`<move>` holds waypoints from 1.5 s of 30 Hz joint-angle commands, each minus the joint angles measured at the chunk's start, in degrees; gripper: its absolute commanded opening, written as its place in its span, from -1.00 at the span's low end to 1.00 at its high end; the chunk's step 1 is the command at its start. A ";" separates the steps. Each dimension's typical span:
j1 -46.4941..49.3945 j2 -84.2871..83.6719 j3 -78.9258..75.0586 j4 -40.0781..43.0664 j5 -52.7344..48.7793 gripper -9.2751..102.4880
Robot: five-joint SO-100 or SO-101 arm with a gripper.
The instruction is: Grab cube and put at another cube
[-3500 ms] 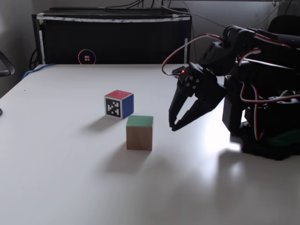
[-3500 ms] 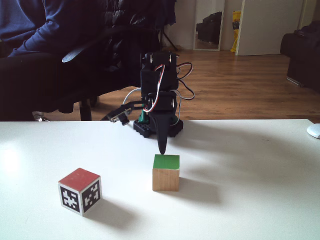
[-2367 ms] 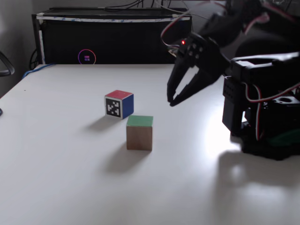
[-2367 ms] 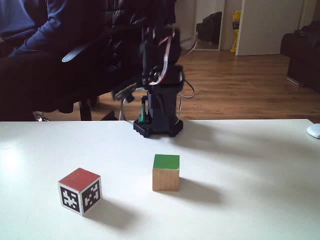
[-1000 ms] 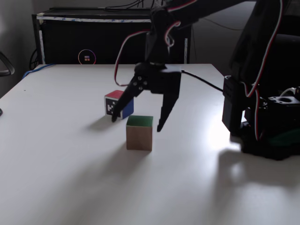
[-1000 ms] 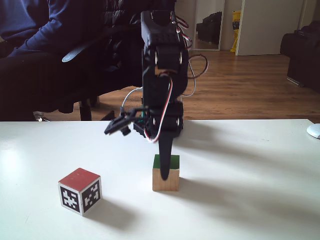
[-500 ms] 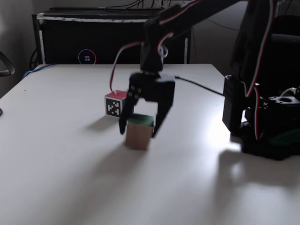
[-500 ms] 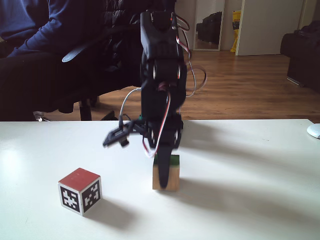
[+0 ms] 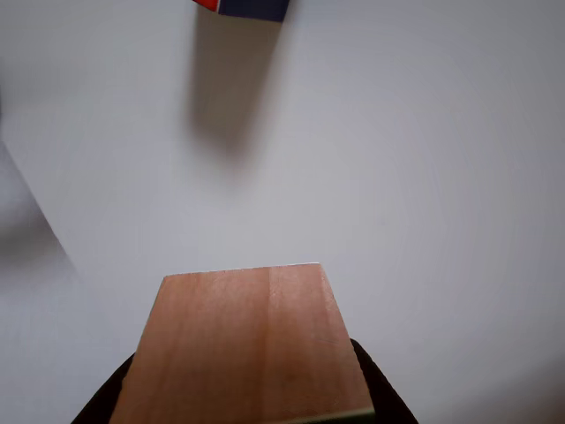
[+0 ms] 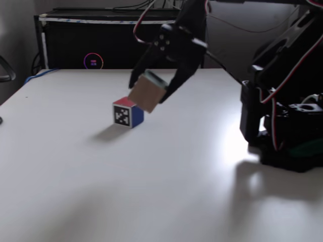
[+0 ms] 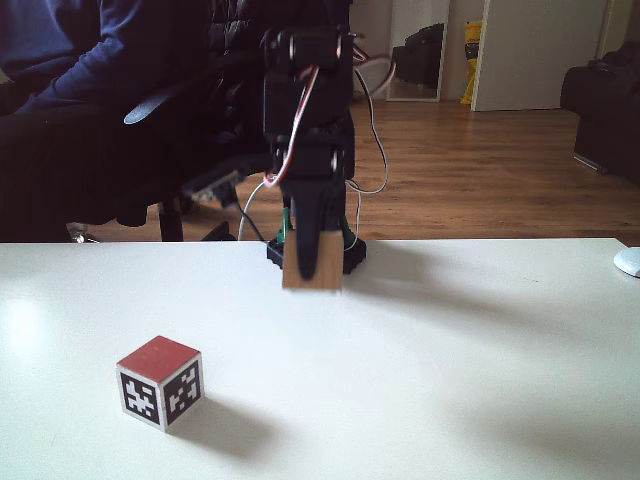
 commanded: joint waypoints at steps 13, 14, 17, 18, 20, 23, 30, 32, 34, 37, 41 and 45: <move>14.24 -34.80 -31.73 6.59 -0.44 -0.62; 14.94 -36.21 -32.87 7.21 -0.79 -0.62; 16.96 -38.14 -34.98 7.56 -1.67 -0.63; 17.58 -38.41 -35.51 7.56 -2.02 -0.63; 18.90 -39.02 -36.56 7.73 -2.55 -0.63; 21.01 -41.22 -40.08 9.76 -2.99 -0.62; 25.05 -46.49 -47.37 12.13 -4.22 -0.62; 25.58 -48.25 -49.04 12.22 -4.22 -0.61; 25.84 -49.92 -50.01 12.39 -4.13 -0.61; 25.75 -51.77 -50.62 12.39 -3.96 -0.61; 24.87 -52.21 -50.19 12.39 -3.43 -0.58; 23.91 -50.01 -47.55 11.87 -3.43 -0.47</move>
